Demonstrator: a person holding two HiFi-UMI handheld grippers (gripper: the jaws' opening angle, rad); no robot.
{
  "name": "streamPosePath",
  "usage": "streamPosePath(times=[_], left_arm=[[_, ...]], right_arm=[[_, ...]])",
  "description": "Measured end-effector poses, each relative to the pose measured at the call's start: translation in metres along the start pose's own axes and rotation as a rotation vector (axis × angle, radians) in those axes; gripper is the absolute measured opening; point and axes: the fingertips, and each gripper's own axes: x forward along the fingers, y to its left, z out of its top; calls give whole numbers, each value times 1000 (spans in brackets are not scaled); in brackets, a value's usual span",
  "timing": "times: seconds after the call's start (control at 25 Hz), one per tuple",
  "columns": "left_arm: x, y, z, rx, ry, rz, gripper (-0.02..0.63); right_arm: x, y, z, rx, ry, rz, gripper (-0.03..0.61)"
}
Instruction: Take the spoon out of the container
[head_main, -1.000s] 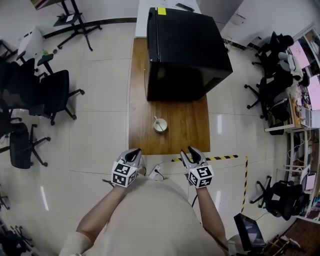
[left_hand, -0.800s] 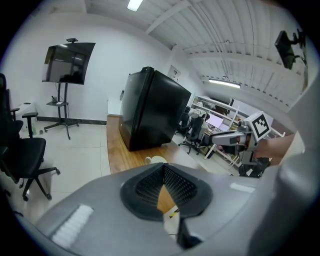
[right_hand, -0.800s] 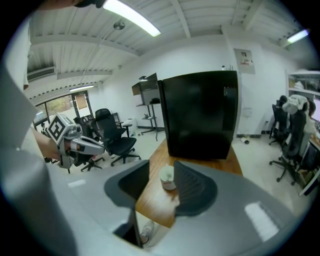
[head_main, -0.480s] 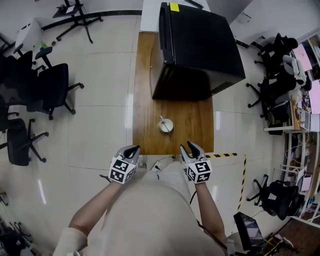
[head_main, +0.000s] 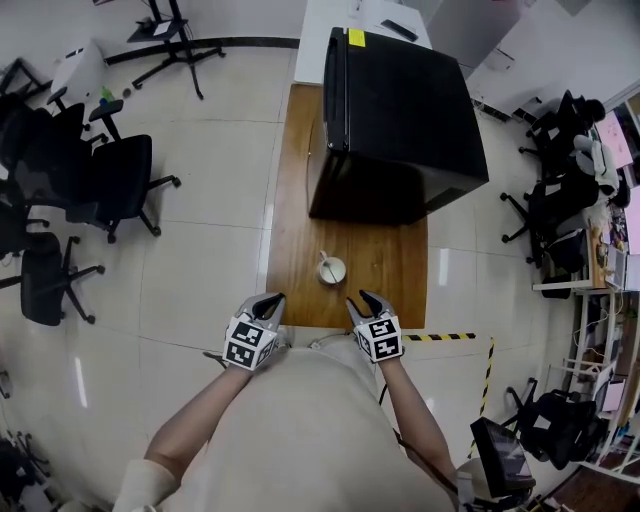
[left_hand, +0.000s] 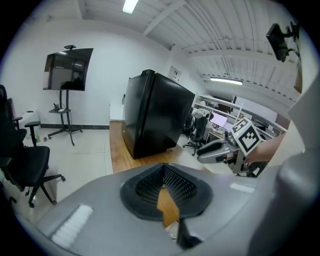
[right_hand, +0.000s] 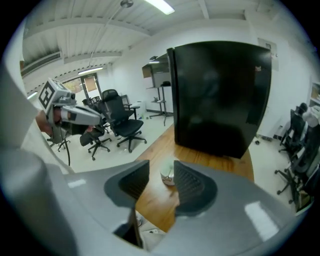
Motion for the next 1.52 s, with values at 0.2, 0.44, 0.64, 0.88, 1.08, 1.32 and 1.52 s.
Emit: streamPosePath(times=[0.2, 0.44, 0.64, 0.88, 1.08, 1.32, 1.52], left_arm=[[7, 6, 8, -29, -6, 44, -5], [8, 8, 6, -20, 13, 57, -5], [2, 14, 4, -12, 28, 72, -5], [-6, 20, 0, 1, 41, 83, -5], [-13, 26, -2, 1, 47, 92, -5], [-17, 31, -2, -6, 38, 104, -5], [-17, 33, 0, 0, 35, 108, -3]], right_arm=[[32, 4, -22, -49, 85, 58, 156], [69, 1, -39, -56, 145, 53, 176], [94, -1, -55, -22, 191, 35, 179], [116, -6, -64, -7, 198, -2, 179], [120, -8, -65, 20, 222, -13, 179], [123, -11, -69, 14, 234, -24, 164], [124, -12, -67, 13, 228, -23, 129]])
